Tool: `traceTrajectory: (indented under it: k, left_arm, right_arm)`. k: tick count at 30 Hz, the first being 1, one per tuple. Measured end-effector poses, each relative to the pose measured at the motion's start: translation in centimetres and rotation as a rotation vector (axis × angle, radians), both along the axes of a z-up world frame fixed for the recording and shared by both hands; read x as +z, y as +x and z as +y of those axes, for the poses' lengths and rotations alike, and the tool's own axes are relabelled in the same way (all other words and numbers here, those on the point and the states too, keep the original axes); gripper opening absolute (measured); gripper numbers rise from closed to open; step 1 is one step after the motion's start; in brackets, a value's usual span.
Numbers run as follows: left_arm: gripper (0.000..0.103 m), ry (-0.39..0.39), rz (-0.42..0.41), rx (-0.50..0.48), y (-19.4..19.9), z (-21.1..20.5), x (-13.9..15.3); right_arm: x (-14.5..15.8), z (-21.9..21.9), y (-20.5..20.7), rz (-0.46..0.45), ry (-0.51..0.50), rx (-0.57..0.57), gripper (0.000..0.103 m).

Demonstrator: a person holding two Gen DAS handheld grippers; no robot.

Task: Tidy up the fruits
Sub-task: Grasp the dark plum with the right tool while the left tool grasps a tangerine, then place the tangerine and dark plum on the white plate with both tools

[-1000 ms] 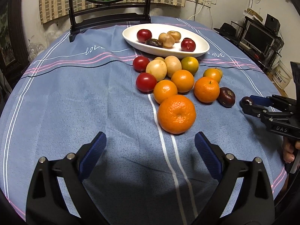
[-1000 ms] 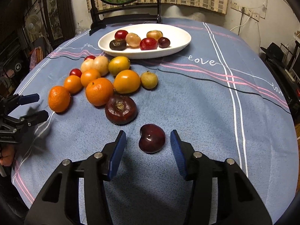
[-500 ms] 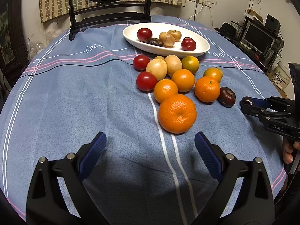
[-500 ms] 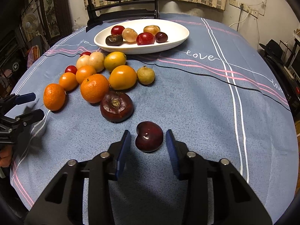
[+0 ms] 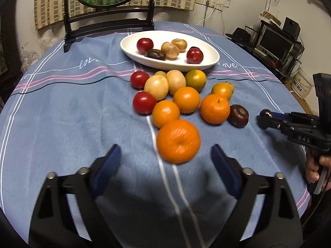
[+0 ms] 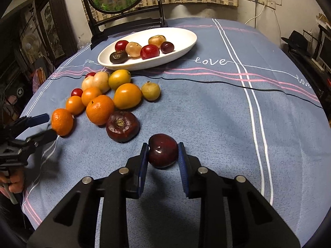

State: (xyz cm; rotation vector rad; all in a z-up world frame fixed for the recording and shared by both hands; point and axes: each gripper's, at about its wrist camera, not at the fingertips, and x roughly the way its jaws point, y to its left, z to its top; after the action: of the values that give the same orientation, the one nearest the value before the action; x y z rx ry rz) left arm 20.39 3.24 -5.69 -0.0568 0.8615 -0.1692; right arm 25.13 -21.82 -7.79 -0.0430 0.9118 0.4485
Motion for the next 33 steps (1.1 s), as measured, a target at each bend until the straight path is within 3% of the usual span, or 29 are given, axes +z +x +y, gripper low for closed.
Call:
traceTrajectory:
  k: [2, 13, 17, 21, 33]
  left_arm:
    - [0.071, -0.002, 0.024, -0.002, 0.7, -0.2, -0.3]
    - [0.070, -0.007, 0.035, -0.012, 1.5, -1.0, -0.5]
    - [0.054, 0.000, 0.038, -0.044, 1.5, -1.7, -0.6]
    - [0.048, -0.003, 0.040, -0.030, 1.5, -1.6, -0.6]
    - [0.047, -0.038, 0.028, -0.025, 1.2, -1.1, -0.4]
  right_arm:
    - [0.0, 0.1, 0.0, 0.002, -0.002, 0.002, 0.029]
    - [-0.2, -0.1, 0.0, 0.013, 0.006, 0.004, 0.029]
    - [-0.2, -0.1, 0.0, 0.014, 0.007, 0.004, 0.029]
    - [-0.1, -0.2, 0.0, 0.012, 0.011, 0.004, 0.029]
    - [-0.1, -0.4, 0.0, 0.022, 0.037, 0.009, 0.029]
